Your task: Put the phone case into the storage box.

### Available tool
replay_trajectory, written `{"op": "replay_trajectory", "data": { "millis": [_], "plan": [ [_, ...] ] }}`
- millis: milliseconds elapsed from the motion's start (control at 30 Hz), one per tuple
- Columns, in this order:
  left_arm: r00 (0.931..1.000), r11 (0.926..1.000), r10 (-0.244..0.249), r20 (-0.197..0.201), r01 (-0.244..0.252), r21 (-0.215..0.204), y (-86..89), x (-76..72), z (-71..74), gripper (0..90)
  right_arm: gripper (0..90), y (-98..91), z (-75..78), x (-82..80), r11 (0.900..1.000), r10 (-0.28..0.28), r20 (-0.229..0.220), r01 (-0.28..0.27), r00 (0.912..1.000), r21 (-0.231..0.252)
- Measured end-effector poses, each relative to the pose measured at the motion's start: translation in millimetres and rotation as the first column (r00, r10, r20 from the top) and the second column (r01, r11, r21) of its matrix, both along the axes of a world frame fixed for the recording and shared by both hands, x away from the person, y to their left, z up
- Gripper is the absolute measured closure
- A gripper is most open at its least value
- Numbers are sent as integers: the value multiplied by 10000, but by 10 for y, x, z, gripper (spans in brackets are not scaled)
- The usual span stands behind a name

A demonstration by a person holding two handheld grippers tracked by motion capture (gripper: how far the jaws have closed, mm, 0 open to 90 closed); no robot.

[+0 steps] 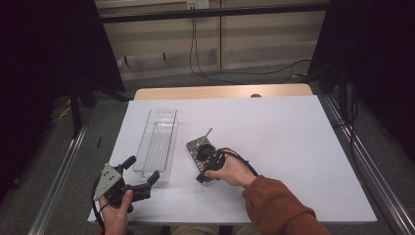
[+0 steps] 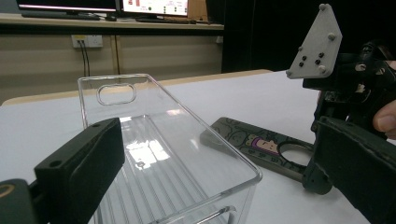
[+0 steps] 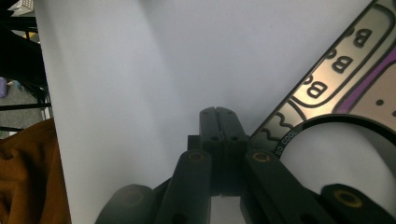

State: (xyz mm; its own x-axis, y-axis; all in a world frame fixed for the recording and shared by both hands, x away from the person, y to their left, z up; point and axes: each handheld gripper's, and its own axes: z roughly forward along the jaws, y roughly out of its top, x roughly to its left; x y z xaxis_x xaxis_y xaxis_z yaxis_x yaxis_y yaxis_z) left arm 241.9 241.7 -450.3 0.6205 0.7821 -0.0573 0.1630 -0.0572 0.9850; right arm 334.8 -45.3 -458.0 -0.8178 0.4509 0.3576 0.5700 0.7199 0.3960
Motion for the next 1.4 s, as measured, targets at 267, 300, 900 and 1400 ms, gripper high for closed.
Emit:
{"op": "replay_trajectory", "data": {
  "millis": [267,300,900,1400],
  "plan": [
    [10000,9999,37,7,-37,-130,-12,-2,0,22,900,-90,4,22,9998,25,171,-22,9999,-209],
    [10000,9999,68,13,-68,-74,-7,1,1,22,900,-97,9,23,9996,-8,233,15,9997,-295],
    [10000,9999,3,-69,-4,-131,-12,3,-5,22,900,-282,7,72,9984,-312,357,329,9989,-469],
    [10000,10000,-13,-76,12,-69,-14,2,-5,22,900,-461,-15,120,9946,-734,275,752,9969,-712]
  ]
}}
